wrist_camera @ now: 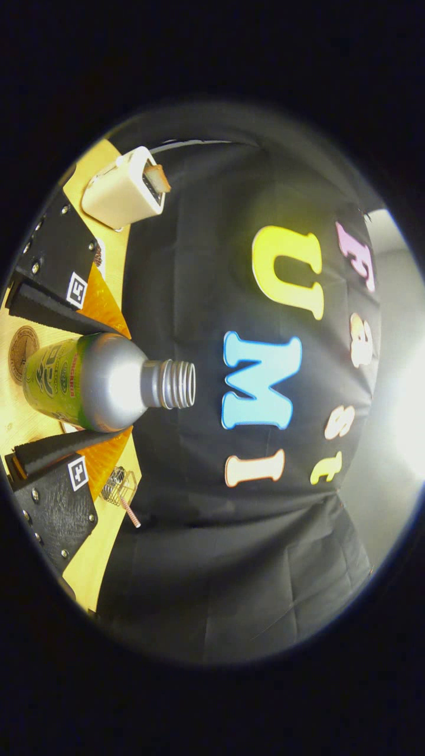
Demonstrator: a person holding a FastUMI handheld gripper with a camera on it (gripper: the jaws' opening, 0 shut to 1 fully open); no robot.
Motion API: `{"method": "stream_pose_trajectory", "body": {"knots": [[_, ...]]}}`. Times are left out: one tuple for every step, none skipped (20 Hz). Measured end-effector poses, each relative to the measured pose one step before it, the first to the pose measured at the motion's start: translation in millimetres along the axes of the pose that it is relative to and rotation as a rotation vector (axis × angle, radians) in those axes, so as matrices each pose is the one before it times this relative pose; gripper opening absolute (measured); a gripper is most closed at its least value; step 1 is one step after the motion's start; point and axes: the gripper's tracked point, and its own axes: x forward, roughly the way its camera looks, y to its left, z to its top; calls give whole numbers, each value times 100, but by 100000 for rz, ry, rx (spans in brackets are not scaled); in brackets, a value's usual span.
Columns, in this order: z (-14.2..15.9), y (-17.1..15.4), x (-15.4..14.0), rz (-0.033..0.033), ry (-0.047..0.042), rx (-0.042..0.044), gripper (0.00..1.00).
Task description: Take the bottle from table, then pour the juice into the cup, finally place the bottle on the coaster
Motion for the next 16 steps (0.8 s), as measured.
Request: {"method": "stream_pose_trajectory", "body": {"knots": [[-228,659,50,1857,265,-20,76],[-126,504,6,969,92,-87,76],[-275,29,-7,145,258,-243,76],[-190,-74,18,-570,-32,-106,76],[-124,-148,44,-224,-11,365,76],[14,47,70,103,-37,983,76],[-249,-84,85,160,25,1141,76],[-137,-41,-3,209,-177,1308,76],[-73,-171,76,-15,-224,1454,76],[-166,-40,11,129,-102,1622,76],[-341,-43,169,384,-165,1851,76],[-323,64,97,468,-303,1690,76],[-546,-15,113,67,286,1003,76],[-544,41,174,119,807,-146,76],[-482,122,173,330,404,-310,76],[-296,225,152,578,145,-338,76]]}}
